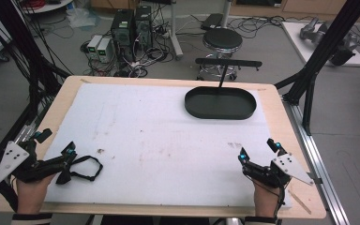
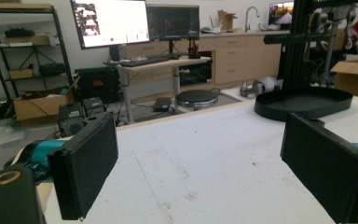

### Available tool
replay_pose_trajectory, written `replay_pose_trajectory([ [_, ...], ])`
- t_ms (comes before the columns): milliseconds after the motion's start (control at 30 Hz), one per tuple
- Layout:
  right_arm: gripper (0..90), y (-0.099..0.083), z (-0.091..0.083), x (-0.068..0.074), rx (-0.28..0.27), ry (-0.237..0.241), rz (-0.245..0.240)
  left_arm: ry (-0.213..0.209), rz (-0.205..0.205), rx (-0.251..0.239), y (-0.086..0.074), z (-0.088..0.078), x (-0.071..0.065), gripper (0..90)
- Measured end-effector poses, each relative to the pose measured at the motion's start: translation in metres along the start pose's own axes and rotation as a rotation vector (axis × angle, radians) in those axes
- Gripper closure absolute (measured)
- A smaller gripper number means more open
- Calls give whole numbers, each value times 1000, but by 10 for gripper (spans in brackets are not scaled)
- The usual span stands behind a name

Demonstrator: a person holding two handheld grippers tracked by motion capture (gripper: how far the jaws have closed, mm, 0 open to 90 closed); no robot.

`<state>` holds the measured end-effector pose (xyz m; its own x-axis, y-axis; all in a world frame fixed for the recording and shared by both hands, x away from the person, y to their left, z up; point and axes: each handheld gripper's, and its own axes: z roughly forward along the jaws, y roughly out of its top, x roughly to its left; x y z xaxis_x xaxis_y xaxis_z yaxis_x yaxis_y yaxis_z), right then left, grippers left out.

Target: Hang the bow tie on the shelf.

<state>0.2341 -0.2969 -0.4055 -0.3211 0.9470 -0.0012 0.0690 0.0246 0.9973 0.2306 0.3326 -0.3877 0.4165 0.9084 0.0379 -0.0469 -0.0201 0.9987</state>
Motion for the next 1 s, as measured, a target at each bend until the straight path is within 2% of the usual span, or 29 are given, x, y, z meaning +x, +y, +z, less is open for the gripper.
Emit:
replay_pose_trajectory([
  [100,28,0,1,1,-3,-3,-4,20,-23,-19,-1,-4,5,114],
  [167,28,-1,1,2,-15,-10,-19,52,-38,-45,-2,-8,10,114],
  [233,28,-1,1,2,-20,-11,-23,58,-45,-50,-2,-9,12,114],
  [333,28,-1,2,2,-16,-10,-15,55,-54,-48,-3,-10,14,115],
  [400,28,-2,2,2,-14,-10,-16,16,-63,-20,-2,-7,13,115],
  [433,28,-2,2,2,-13,-9,-17,16,-63,-20,-2,-7,13,125],
  [467,28,-2,2,2,-12,-8,-16,-57,-51,39,-1,-2,10,137],
  [500,28,-2,2,2,-8,-7,-15,-63,-31,59,0,0,7,137],
  [533,28,-2,2,2,-7,-7,-14,-63,-31,59,0,0,7,137],
  [567,28,-2,2,1,-6,-7,-15,-68,1,82,1,2,3,138],
  [600,28,-2,2,1,-6,-8,-13,-113,28,135,3,6,-3,142],
  [667,28,-2,2,1,-7,-8,-15,-145,50,194,5,10,-9,154],
  [700,28,-2,2,0,-7,-10,-15,-159,47,217,5,11,-11,182],
  [733,28,-2,2,0,-7,-10,-15,-159,47,217,5,11,-11,194],
  [800,28,-2,2,0,-2,-13,-13,-216,36,285,4,16,-14,216],
  [867,28,-2,2,0,0,-13,-14,-262,47,382,2,22,-21,218],
  [1000,28,-2,2,0,1,-13,-15,-292,64,479,-4,28,-29,233],
])
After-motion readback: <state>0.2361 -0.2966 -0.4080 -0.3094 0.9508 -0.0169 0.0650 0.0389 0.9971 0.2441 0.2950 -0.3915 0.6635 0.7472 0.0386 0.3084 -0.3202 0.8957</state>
